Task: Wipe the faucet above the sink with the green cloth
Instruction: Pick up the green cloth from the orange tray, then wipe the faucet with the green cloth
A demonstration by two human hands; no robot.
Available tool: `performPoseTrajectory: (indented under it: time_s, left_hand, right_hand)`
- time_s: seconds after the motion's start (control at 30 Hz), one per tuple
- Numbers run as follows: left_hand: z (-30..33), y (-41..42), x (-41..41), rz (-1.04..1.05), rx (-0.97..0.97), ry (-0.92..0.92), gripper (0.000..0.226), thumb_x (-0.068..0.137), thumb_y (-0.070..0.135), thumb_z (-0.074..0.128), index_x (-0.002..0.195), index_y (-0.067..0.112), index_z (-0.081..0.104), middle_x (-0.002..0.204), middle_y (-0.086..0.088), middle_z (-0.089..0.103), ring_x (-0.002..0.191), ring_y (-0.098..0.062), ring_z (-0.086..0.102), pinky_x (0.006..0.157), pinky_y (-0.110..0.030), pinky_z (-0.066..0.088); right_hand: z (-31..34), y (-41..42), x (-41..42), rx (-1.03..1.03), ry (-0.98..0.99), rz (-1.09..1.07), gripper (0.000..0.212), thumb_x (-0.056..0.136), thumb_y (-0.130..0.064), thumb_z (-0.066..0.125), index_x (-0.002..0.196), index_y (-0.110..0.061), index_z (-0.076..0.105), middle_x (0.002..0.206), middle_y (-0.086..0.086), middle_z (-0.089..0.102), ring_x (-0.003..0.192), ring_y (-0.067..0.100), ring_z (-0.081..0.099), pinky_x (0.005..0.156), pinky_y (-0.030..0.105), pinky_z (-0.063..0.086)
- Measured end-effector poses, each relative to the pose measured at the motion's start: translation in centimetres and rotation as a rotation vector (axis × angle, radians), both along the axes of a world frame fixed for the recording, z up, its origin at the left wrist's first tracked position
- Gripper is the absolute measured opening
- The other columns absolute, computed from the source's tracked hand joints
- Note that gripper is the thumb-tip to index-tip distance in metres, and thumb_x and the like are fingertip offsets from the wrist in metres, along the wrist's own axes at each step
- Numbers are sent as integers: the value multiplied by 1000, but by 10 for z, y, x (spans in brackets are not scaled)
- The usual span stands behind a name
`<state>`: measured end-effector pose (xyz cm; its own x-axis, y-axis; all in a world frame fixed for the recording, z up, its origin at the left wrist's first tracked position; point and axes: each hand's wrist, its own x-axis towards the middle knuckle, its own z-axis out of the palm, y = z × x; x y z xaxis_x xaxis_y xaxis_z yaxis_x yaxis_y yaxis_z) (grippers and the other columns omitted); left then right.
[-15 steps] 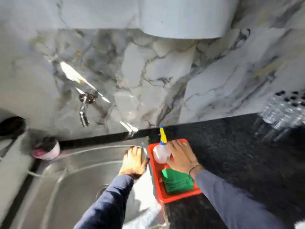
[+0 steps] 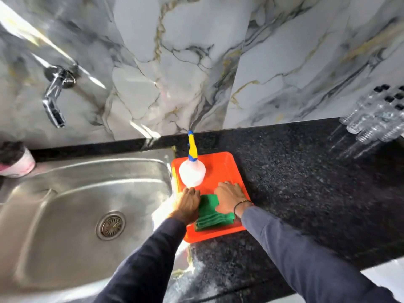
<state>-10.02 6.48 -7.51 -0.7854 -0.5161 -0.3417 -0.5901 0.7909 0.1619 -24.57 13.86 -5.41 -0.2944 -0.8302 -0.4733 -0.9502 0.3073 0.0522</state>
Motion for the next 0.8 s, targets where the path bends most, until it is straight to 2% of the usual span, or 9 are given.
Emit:
performPoseTrajectory:
  time_s: [0.1, 0.2, 0.27, 0.3, 0.37, 0.4, 0.5, 0.6, 0.8]
  left_hand:
    - [24, -8, 7, 120, 281, 112, 33, 92, 10, 61, 121, -2, 72, 123, -23, 68, 120, -33, 61, 101, -33, 41]
    - [59, -21, 34, 207, 615, 201, 5, 93, -3, 63, 98, -5, 64, 91, -16, 66, 85, -24, 61, 77, -33, 44]
    - [85, -40, 55, 300, 788, 347, 13, 96, -10, 58, 97, 3, 60, 75, -2, 60, 65, -10, 55, 66, -29, 46]
    - [99, -51, 66, 355, 809, 441, 16, 97, -10, 56, 96, 5, 61, 71, 3, 60, 60, -5, 56, 61, -24, 47]
    - [128, -73, 88, 478, 813, 596, 18, 100, -8, 54, 104, 6, 63, 74, 3, 64, 59, -4, 61, 58, -19, 52]
    - [140, -83, 98, 524, 806, 645, 20, 101, -7, 53, 115, 2, 63, 78, 0, 64, 59, -5, 62, 57, -18, 55]
    - [163, -112, 125, 555, 627, 660, 34, 100, -1, 54, 134, 2, 59, 85, -6, 66, 62, -11, 60, 56, -25, 57]
    - [179, -147, 158, 585, 364, 617, 30, 95, 11, 63, 125, 9, 66, 116, -16, 75, 90, -25, 70, 87, -47, 63]
    - [212, -235, 229, 602, -175, 760, 31, 98, 14, 55, 126, 9, 66, 126, -17, 64, 115, -36, 64, 102, -43, 52]
  right_hand:
    - [24, -5, -6, 66, -123, -47, 22, 81, -32, 83, 84, -12, 75, 102, 12, 67, 100, 32, 64, 80, 37, 54]
    - [63, -12, -10, 126, -332, -134, 45, 77, -30, 84, 53, -15, 49, 59, 0, 45, 63, 21, 43, 51, 31, 27]
    - [94, -24, -7, 7, -582, -241, 26, 79, -21, 85, 62, -14, 66, 65, -2, 59, 64, 16, 53, 59, 31, 38]
    - [108, -33, -3, -98, -782, -317, 11, 82, -17, 85, 81, -8, 78, 83, 4, 75, 80, 22, 68, 73, 34, 51]
    - [130, -55, 12, -244, -1109, -512, 38, 86, -11, 83, 120, 6, 76, 123, 24, 78, 117, 40, 73, 107, 50, 57]
    - [139, -67, 25, -270, -1202, -554, 43, 88, -8, 82, 128, 6, 72, 129, 28, 74, 124, 44, 70, 111, 55, 55]
    - [152, -106, 64, -326, -1248, -581, 44, 90, -3, 79, 132, 4, 69, 129, 28, 75, 123, 45, 71, 111, 57, 56]
    - [156, -144, 96, -418, -1228, -673, 46, 86, -11, 84, 129, -1, 69, 122, 22, 78, 115, 41, 75, 108, 56, 58]
    - [171, -221, 146, -734, -1249, -850, 16, 91, -6, 76, 107, -4, 78, 107, 19, 81, 89, 33, 80, 82, 46, 68]
